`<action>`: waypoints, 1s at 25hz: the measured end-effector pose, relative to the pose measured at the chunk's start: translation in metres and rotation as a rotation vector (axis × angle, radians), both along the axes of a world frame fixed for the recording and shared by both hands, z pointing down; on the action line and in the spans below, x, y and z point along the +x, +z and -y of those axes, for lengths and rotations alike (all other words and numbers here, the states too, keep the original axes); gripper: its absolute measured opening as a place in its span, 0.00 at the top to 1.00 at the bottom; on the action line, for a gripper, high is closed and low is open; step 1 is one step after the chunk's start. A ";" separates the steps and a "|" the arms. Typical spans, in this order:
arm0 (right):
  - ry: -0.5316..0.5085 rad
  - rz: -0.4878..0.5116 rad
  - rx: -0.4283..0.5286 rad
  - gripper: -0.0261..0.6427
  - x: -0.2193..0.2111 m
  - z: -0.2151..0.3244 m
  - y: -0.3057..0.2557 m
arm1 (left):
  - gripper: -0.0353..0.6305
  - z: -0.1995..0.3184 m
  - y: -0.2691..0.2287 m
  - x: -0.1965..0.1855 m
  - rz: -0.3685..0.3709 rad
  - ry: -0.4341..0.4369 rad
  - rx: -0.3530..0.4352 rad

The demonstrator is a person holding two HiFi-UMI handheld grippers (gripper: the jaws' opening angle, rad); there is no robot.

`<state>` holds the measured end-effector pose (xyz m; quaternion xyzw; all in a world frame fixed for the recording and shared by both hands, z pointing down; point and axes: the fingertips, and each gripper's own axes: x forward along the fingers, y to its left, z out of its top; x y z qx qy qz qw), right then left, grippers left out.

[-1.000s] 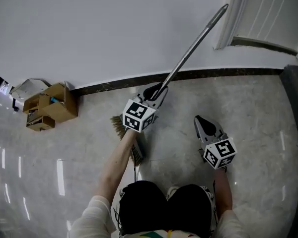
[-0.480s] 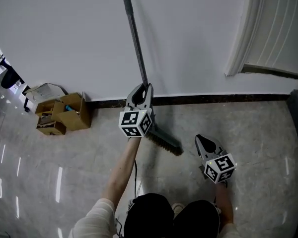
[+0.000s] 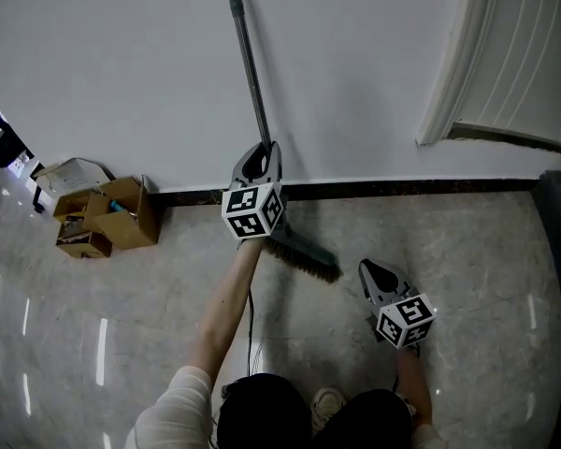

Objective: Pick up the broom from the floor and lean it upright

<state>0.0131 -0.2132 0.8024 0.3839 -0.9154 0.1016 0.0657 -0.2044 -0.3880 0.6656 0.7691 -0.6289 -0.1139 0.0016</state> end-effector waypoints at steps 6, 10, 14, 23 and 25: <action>0.002 -0.006 -0.022 0.94 0.001 -0.001 0.015 | 0.75 0.017 0.010 -0.005 -0.012 -0.006 -0.020; 0.000 0.000 -0.033 0.94 -0.002 0.000 0.018 | 0.75 0.027 0.009 -0.002 0.006 0.004 -0.029; -0.007 -0.003 -0.036 0.94 -0.005 -0.001 0.021 | 0.75 0.033 0.011 -0.004 0.011 0.009 -0.038; -0.019 0.002 -0.044 0.94 -0.009 -0.002 0.026 | 0.73 0.025 0.004 -0.004 0.077 -0.011 0.036; -0.024 0.000 -0.045 0.94 -0.011 -0.003 0.028 | 0.64 0.022 0.001 -0.008 0.070 -0.031 0.065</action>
